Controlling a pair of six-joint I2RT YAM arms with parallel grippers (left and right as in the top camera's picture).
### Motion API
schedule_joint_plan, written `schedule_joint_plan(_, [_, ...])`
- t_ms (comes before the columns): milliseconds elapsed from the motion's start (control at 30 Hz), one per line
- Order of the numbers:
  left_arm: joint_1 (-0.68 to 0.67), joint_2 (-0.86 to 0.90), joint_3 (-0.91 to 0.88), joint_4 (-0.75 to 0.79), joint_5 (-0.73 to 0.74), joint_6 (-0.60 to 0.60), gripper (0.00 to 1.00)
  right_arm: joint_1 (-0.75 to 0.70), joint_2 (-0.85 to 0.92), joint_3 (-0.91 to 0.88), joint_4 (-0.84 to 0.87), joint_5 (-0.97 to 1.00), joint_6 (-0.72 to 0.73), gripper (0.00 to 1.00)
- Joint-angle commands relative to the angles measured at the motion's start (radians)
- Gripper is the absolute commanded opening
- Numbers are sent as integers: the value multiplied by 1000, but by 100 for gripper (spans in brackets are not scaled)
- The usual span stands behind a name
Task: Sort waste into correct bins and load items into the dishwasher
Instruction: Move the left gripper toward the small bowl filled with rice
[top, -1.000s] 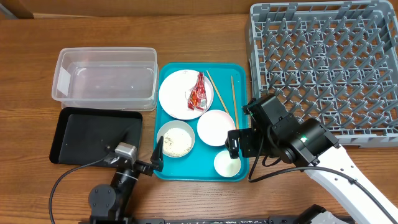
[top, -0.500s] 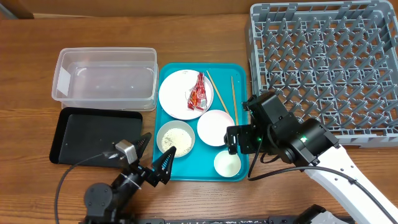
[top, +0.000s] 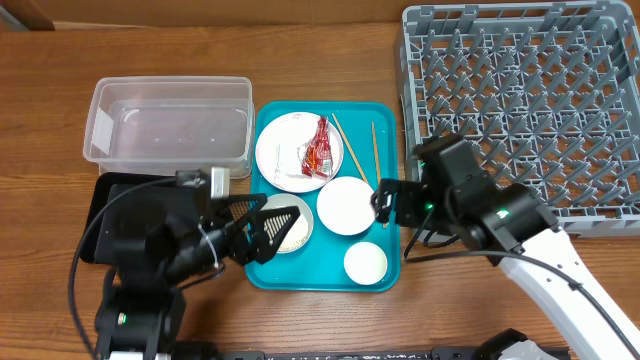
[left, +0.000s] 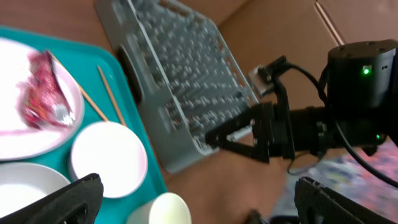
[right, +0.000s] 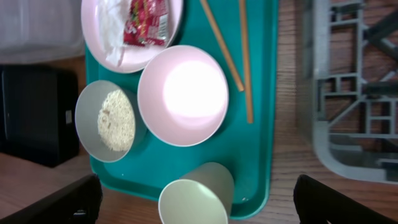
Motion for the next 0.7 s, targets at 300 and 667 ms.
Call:
schedule_joint_plan(300, [-488,285,22,-94,-385,48,68,-176,-69,3,-4,-145,-87,100])
schedule_joint_plan(667, [-772,539,37,-88,-753,48,66,-176,-69,3,-12,-145,-87,100])
